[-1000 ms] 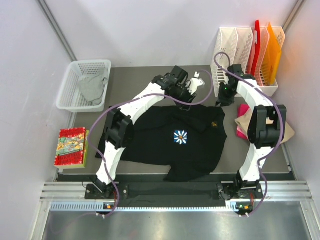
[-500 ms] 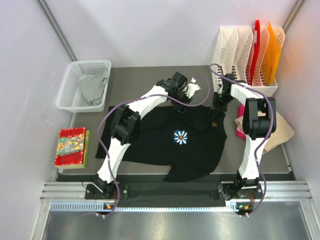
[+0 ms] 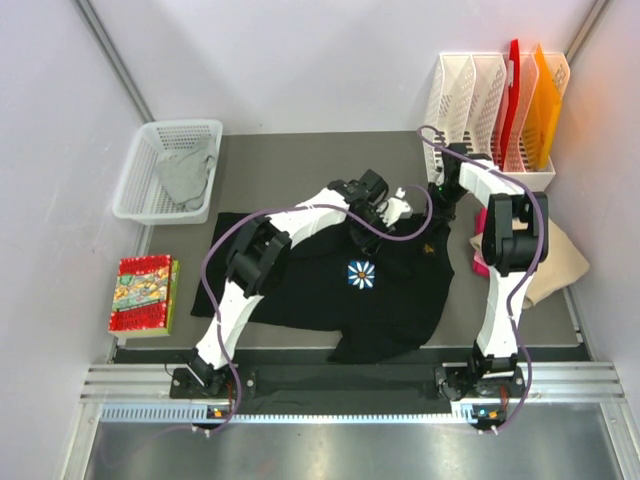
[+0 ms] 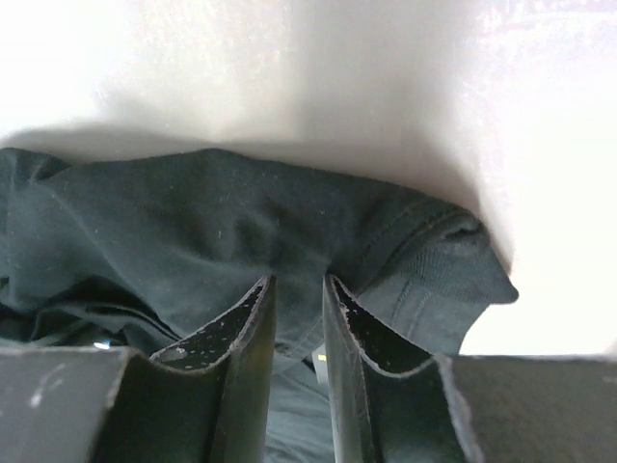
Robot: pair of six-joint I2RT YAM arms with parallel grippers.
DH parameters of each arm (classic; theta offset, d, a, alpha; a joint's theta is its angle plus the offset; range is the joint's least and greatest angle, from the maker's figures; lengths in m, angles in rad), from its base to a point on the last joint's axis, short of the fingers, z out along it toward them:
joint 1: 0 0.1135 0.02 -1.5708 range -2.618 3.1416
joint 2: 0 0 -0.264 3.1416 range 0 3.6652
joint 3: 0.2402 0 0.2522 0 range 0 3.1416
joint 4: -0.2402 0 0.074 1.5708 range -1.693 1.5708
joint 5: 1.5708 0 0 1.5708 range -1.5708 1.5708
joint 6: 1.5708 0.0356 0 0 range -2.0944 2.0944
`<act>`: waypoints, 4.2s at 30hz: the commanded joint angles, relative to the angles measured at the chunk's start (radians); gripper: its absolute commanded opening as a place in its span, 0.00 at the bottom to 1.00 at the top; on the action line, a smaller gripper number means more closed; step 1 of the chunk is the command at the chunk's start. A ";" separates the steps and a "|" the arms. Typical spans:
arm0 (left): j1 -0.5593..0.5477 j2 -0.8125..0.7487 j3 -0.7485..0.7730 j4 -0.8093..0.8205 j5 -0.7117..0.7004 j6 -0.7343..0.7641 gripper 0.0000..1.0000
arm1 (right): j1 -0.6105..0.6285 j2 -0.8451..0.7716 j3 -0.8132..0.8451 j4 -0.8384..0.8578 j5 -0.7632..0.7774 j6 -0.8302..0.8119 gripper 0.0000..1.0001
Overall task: Fold and stack the t-shirts
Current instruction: Fold the flattened tshirt in 1/3 of the way
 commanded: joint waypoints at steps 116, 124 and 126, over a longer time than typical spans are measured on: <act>0.406 -0.257 -0.313 -0.148 -0.097 -0.045 0.08 | 0.207 -0.164 -0.099 0.245 -0.338 -0.055 0.55; 0.409 -0.290 -0.339 -0.148 -0.090 -0.051 0.08 | 0.209 -0.105 -0.129 0.274 -0.358 -0.055 0.50; 0.409 -0.291 -0.336 -0.147 -0.093 -0.054 0.08 | 0.209 -0.102 -0.152 0.280 -0.358 -0.055 0.49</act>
